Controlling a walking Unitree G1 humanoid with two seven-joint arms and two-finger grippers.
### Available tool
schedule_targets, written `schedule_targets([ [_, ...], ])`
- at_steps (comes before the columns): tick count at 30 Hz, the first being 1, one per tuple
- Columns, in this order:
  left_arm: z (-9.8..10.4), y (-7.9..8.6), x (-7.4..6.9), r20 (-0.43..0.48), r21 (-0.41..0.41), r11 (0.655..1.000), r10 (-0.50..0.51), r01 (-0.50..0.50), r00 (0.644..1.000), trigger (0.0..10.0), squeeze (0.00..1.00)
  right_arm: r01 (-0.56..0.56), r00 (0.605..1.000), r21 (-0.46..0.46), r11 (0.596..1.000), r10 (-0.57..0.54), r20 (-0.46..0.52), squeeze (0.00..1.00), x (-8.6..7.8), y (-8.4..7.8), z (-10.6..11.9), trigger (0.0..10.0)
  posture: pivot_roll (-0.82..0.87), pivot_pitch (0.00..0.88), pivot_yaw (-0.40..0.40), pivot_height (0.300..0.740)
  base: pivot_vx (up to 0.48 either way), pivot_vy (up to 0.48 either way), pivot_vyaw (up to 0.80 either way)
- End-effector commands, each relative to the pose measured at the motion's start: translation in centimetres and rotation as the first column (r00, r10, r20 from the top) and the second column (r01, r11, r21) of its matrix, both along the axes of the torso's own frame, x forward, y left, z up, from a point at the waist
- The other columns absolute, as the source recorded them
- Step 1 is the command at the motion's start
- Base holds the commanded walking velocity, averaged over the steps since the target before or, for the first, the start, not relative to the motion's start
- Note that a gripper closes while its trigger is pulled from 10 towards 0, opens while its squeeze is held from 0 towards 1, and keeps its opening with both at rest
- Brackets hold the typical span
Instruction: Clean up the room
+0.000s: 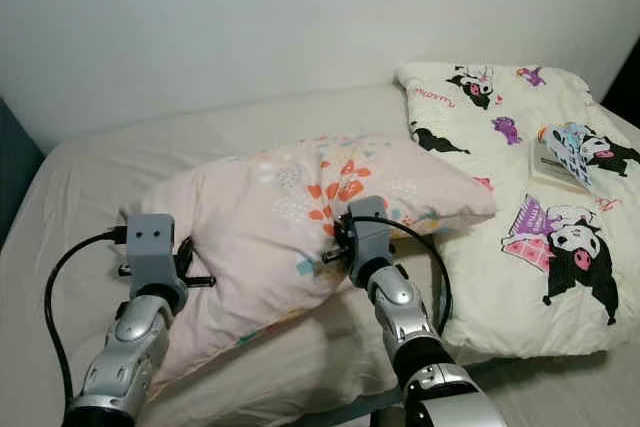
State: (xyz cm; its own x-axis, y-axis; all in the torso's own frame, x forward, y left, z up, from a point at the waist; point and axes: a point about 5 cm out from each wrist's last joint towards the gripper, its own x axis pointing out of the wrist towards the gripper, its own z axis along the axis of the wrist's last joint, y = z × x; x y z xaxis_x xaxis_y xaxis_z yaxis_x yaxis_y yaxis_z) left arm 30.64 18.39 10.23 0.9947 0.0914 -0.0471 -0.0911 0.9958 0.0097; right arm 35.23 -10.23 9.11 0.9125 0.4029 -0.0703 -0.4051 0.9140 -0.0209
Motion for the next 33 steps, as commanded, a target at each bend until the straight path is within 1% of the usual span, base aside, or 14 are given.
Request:
schedule_targets([
  [1,-0.05,-0.28,-0.16,0.014,0.014,1.000,-0.013,0.013,1.000,10.0,0.00,-0.057,0.998,-0.013,0.998,0.058,0.020,0.00,-0.19,1.07,0.23,10.0,0.04,0.049,-0.021,0.620,0.000,0.000,0.00],
  [24,-0.18,-0.26,-0.27,0.016,0.012,1.000,-0.015,0.014,1.000,10.0,0.00,-0.098,0.995,-0.032,0.995,0.098,0.013,0.00,-0.35,1.53,0.09,10.0,0.04,0.050,-0.024,0.620,0.000,0.000,0.00],
  [25,-0.33,-0.40,-0.33,0.013,0.012,1.000,-0.014,0.014,1.000,10.0,0.00,-0.101,0.995,-0.039,0.994,0.101,0.008,0.00,-0.42,1.41,-0.05,10.0,0.03,0.060,-0.040,0.620,0.000,0.000,0.00],
  [33,-0.60,-0.58,-0.56,0.009,0.008,1.000,-0.005,0.005,1.000,10.0,0.00,-0.114,0.993,-0.056,0.992,0.115,0.004,0.00,-0.44,1.21,-0.12,10.0,0.03,0.061,-0.056,0.620,0.000,0.000,0.00],
])
